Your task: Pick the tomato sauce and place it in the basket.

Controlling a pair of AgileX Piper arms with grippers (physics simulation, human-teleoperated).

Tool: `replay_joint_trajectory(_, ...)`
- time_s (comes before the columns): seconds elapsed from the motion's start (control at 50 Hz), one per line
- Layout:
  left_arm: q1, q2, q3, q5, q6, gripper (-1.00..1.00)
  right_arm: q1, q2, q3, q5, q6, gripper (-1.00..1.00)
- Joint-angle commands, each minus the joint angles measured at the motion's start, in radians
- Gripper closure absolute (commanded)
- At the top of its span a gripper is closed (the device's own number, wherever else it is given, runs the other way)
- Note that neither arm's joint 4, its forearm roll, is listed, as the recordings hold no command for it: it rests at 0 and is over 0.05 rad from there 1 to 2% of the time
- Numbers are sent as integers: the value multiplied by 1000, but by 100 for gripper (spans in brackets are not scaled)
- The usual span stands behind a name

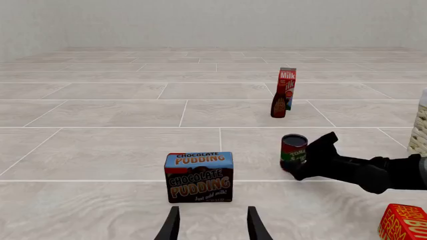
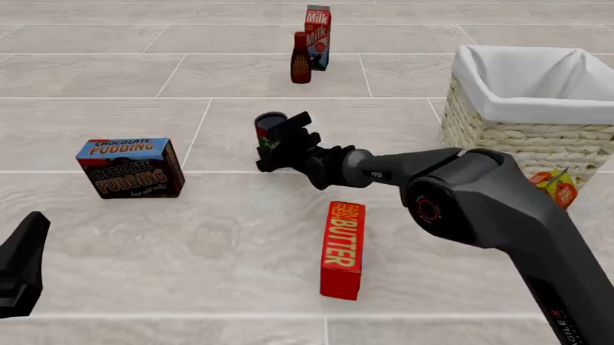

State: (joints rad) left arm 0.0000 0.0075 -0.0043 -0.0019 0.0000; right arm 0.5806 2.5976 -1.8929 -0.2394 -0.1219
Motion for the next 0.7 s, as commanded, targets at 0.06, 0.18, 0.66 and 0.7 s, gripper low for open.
replay_joint_trajectory(0.06,0,0,0,0,0,-100,4,-100,138,-72,10,100)
replay_joint_trajectory(0.18,0,0,0,0,0,-100,0,-176,242,-119,6,100)
replay_joint_trajectory(0.66,0,0,0,0,0,-100,-23,-480,542,-193,-24,100)
replay_joint_trajectory(0.7,0,0,0,0,0,-100,-27,-506,556,-186,-25,100)
